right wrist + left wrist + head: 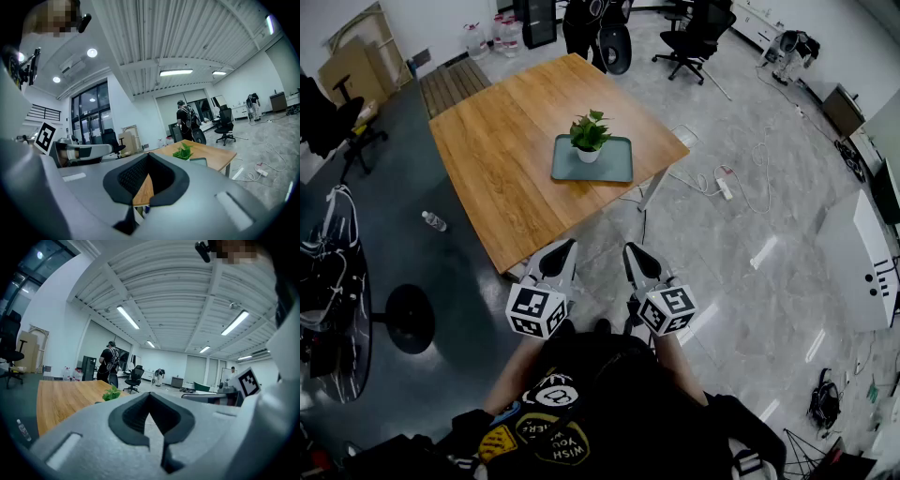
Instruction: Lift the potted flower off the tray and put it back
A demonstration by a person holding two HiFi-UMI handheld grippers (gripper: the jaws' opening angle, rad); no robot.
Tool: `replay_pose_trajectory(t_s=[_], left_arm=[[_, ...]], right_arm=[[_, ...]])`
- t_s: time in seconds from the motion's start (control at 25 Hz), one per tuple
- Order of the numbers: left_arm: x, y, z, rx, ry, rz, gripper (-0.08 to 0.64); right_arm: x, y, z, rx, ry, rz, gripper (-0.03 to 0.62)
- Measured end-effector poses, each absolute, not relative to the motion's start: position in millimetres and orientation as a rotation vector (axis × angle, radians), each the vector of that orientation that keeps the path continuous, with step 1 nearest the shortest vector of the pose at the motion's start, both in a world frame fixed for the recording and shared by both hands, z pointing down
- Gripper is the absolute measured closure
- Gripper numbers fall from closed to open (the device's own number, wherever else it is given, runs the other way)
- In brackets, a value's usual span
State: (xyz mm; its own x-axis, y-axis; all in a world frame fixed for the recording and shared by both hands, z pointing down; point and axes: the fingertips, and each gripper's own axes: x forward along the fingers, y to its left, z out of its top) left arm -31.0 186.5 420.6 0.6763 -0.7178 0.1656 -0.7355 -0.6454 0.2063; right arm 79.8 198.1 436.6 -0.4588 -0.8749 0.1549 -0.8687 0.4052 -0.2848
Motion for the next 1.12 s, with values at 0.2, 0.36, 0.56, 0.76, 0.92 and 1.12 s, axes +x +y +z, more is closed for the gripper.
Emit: replay_pose_trajectory(t_s=[0.2, 0.36, 0.56, 0.76, 0.92, 1.12], left_arm=[[-36.6, 185.5, 424.6, 2.632, -1.174, 0.1, 0.562], [-40.4, 183.5, 424.8, 2.629, -1.176, 0.098, 0.562], [-48.4, 181.4, 426.2, 2.621, -1.175, 0.092, 0.562], [-65.2, 171.8, 430.6, 2.609, -1.178, 0.088, 0.563], [-82.8, 160.7, 437.7, 2.602, -1.178, 0.076, 0.561], [-99.3, 148.7, 448.4, 2.582, -1.17, 0.086, 0.563]], right_arm=[[74.8, 197.8, 441.1, -1.622, 2.623, -0.513, 0.592], [72.5, 196.9, 442.8, -1.627, 2.624, -0.516, 0.592], [70.1, 193.3, 443.9, -1.604, 2.58, -0.547, 0.592], [59.4, 182.4, 448.0, -1.616, 2.57, -0.558, 0.592], [45.6, 172.8, 456.5, -1.638, 2.588, -0.556, 0.592], [34.9, 159.9, 468.4, -1.681, 2.602, -0.57, 0.592]])
